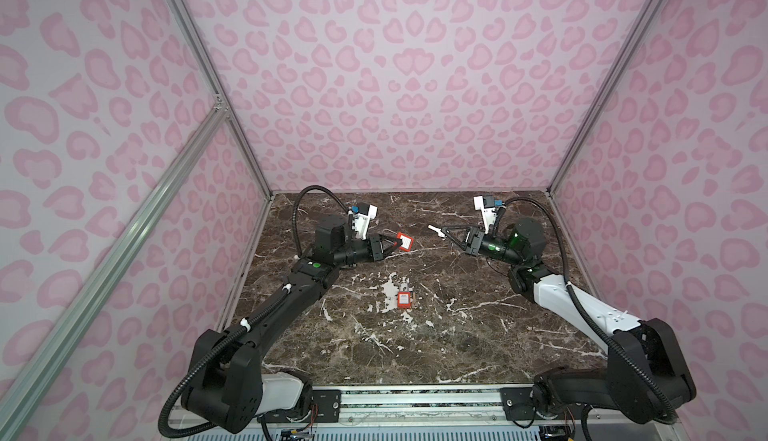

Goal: Lock with the key

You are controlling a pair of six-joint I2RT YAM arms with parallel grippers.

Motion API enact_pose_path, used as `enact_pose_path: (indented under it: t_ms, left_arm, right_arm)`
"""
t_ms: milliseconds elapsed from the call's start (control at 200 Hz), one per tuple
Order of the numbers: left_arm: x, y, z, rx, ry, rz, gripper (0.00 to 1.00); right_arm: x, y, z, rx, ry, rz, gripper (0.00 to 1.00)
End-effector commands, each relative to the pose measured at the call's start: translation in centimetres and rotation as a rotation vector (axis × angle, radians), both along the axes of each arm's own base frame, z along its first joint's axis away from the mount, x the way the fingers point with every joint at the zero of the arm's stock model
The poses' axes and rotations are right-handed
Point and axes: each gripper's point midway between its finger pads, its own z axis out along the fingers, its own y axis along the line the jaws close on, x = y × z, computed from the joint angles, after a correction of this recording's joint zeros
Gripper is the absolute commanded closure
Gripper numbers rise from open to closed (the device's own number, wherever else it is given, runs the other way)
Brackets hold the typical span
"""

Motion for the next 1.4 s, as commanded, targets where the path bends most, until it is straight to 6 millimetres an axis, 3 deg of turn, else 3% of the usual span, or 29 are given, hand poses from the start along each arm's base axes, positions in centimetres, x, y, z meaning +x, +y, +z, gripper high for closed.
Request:
enact_pose_path:
  t_ms: [0,160,655,1025,1395]
  left_arm:
    - [-1.1,0.6,-4.5,0.196,0.048,-0.027,0.97]
    - [-2.8,-0.4,-8.3,0.286,0.11,-0.093,0.96]
    - [-5.5,-6.8,-14.9,0.474,0.234,-0.337,0.97]
    - [-5.5,-8.1,-17.4,0.5,0.277,-0.37,0.97]
    - [-5.5,-8.7,-18.3,0.496,0.308,-0.401,0.91]
  right_arm:
    - [0.6,-0.5,-0.5,-0.02,0.001,-0.04,1.0]
    - [0.9,-1.0,-1.3,-0.06,0.01,-0.071,1.0]
    - [1.1,-2.7,-2.4,-0.114,0.032,-0.136,1.0]
    - [0.8,-4.0,-2.5,-0.116,0.031,-0.163,1.0]
    - [0.9,-4.6,-2.9,-0.116,0.039,-0.177,1.0]
